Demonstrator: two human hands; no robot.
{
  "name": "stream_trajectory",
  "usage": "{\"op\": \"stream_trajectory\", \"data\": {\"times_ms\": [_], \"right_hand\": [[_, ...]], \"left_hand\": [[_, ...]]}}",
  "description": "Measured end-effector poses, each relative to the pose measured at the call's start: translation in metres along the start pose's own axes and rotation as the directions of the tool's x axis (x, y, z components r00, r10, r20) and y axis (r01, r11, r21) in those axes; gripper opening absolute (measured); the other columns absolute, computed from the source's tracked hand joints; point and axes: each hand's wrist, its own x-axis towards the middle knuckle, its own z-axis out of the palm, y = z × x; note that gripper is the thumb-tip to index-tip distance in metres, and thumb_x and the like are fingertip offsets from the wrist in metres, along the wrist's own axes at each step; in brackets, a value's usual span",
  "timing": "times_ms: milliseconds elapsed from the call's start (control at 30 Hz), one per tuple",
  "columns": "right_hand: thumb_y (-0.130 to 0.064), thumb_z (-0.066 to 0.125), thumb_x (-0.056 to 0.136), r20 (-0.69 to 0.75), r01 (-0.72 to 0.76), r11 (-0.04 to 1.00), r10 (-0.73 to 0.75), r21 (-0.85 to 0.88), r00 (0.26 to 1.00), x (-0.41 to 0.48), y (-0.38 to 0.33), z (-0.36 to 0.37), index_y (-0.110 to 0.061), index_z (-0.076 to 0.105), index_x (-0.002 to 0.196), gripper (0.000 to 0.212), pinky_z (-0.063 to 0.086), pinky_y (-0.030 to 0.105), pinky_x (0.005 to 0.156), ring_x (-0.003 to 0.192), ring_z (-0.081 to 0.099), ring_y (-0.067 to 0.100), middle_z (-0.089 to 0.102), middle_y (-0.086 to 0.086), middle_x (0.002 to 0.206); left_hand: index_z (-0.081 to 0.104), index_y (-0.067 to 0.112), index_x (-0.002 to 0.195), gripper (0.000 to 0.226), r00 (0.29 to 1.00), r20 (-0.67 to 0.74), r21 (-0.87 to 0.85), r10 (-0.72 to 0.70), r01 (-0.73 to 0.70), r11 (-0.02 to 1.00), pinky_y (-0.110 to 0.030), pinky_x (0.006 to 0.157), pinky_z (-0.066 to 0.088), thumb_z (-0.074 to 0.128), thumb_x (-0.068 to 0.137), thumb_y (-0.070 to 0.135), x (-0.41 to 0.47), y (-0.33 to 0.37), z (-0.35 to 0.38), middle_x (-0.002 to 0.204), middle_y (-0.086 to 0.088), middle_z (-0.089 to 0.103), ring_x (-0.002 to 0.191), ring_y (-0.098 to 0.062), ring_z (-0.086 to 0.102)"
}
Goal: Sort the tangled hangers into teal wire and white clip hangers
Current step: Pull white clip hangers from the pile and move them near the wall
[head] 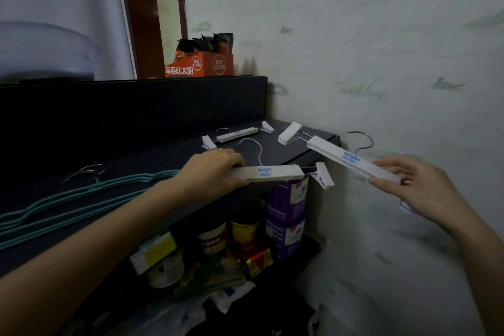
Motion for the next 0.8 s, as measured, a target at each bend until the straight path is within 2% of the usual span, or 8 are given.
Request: {"op": "stream_trajectory", "data": {"times_ms": [133, 267, 367, 433, 633, 700, 800], "right_hand": [[-0.015, 0.076, 0.075, 0.003, 0.016, 1.000, -0.016, -0.004, 1.000, 0.055, 0.021, 0.011, -0.027, 0.066, 0.090, 0.022, 0.041, 0.001, 0.055, 0.066, 0.059, 0.000, 0.067, 0.001, 0.085], [-0.014, 0.077, 0.073, 0.048, 0.081, 0.997, -0.081, -0.010, 0.996, 0.100, 0.033, 0.023, -0.036, 0.062, 0.082, 0.028, 0.040, 0.001, 0.063, 0.071, 0.058, -0.011, 0.065, -0.015, 0.083], [-0.012, 0.077, 0.074, 0.076, 0.091, 0.996, -0.092, 0.026, 0.993, 0.131, 0.045, 0.034, -0.028, 0.065, 0.087, 0.024, 0.040, 0.002, 0.062, 0.071, 0.059, -0.009, 0.066, -0.010, 0.083], [-0.013, 0.077, 0.074, 0.090, 0.102, 0.994, -0.106, 0.045, 0.990, 0.153, 0.051, 0.043, -0.028, 0.065, 0.088, 0.024, 0.041, 0.003, 0.062, 0.070, 0.059, -0.008, 0.067, -0.004, 0.083], [-0.015, 0.077, 0.074, 0.181, 0.174, 0.979, -0.192, 0.111, 0.965, 0.220, 0.060, 0.081, -0.033, 0.064, 0.085, 0.025, 0.042, 0.002, 0.060, 0.069, 0.057, -0.015, 0.066, -0.011, 0.083], [-0.016, 0.077, 0.074, 0.205, 0.198, 0.971, -0.222, 0.130, 0.953, 0.243, 0.062, 0.096, -0.031, 0.064, 0.087, 0.024, 0.042, 0.002, 0.061, 0.073, 0.059, -0.009, 0.067, -0.008, 0.085], [-0.017, 0.075, 0.076, 0.239, 0.226, 0.962, -0.259, 0.155, 0.936, 0.275, 0.064, 0.113, -0.025, 0.065, 0.094, 0.022, 0.044, 0.010, 0.063, 0.079, 0.058, 0.003, 0.067, -0.003, 0.089]], "left_hand": [[0.055, 0.023, 0.114, 0.037, 0.999, -0.009, 0.012, -0.035, 0.035, 0.999, -0.033, 0.075, 0.045, 0.049, 0.088, 0.050, 0.043, -0.014, 0.007, 0.114, 0.007, 0.055, 0.100, -0.014, 0.052], [0.055, 0.023, 0.112, 0.036, 0.995, -0.051, 0.000, -0.085, 0.085, 0.996, -0.033, 0.076, 0.046, 0.052, 0.087, 0.049, 0.080, -0.031, 0.015, 0.113, 0.005, 0.056, 0.099, -0.015, 0.052], [0.055, 0.022, 0.112, 0.037, 0.988, -0.068, -0.009, -0.140, 0.140, 0.990, -0.031, 0.075, 0.045, 0.052, 0.087, 0.049, 0.098, -0.043, 0.018, 0.112, 0.004, 0.056, 0.100, -0.015, 0.051], [0.055, 0.023, 0.113, 0.037, 0.981, -0.065, 0.010, -0.181, 0.182, 0.983, -0.029, 0.073, 0.043, 0.052, 0.087, 0.049, 0.108, -0.051, 0.020, 0.113, 0.004, 0.055, 0.101, -0.014, 0.050], [0.054, 0.023, 0.115, 0.037, 0.953, -0.059, 0.037, -0.296, 0.298, 0.954, -0.027, 0.072, 0.037, 0.052, 0.087, 0.048, 0.132, -0.068, 0.035, 0.113, 0.004, 0.055, 0.102, -0.013, 0.048], [0.054, 0.022, 0.115, 0.037, 0.944, -0.058, 0.052, -0.324, 0.327, 0.944, -0.026, 0.072, 0.035, 0.051, 0.088, 0.047, 0.143, -0.072, 0.041, 0.112, 0.004, 0.054, 0.103, -0.013, 0.047], [0.054, 0.022, 0.115, 0.035, 0.923, -0.078, 0.035, -0.377, 0.380, 0.924, -0.024, 0.071, 0.034, 0.052, 0.088, 0.045, 0.163, -0.078, 0.047, 0.112, 0.004, 0.054, 0.102, -0.012, 0.046]]}}
